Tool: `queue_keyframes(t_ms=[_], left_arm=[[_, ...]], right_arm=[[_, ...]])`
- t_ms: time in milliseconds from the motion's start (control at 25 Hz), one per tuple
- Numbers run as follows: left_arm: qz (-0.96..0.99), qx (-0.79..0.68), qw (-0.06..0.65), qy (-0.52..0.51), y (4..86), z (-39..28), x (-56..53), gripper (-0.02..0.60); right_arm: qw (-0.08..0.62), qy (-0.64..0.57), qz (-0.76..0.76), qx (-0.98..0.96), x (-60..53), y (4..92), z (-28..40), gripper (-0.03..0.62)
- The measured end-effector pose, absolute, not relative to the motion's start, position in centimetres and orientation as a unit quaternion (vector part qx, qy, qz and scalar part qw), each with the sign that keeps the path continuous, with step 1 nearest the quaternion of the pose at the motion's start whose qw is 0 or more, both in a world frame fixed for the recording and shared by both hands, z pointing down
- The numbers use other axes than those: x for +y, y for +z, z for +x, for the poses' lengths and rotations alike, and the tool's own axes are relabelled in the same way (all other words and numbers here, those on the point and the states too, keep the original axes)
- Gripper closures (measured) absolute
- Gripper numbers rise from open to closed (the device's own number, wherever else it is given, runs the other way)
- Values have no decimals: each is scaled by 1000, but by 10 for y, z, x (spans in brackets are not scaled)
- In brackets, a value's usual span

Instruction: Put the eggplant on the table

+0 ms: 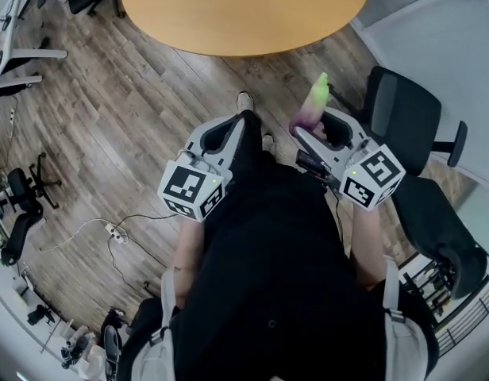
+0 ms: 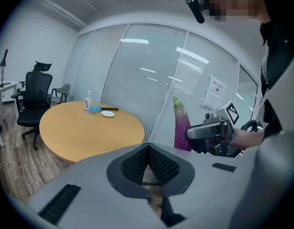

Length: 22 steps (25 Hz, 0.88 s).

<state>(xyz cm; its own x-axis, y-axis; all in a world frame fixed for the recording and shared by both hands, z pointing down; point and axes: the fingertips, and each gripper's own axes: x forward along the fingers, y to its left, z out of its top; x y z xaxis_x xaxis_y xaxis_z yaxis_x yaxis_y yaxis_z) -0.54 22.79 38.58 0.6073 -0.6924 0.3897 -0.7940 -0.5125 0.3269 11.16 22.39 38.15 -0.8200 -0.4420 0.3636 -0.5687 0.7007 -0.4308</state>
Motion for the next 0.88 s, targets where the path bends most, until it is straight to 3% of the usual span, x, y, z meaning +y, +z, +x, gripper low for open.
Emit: queue_keyframes(t_ms=[880], left_arm=[[905, -340, 235, 103, 377, -41, 36, 571]], right_arm=[[135, 232, 374, -888, 58, 356, 69, 384]])
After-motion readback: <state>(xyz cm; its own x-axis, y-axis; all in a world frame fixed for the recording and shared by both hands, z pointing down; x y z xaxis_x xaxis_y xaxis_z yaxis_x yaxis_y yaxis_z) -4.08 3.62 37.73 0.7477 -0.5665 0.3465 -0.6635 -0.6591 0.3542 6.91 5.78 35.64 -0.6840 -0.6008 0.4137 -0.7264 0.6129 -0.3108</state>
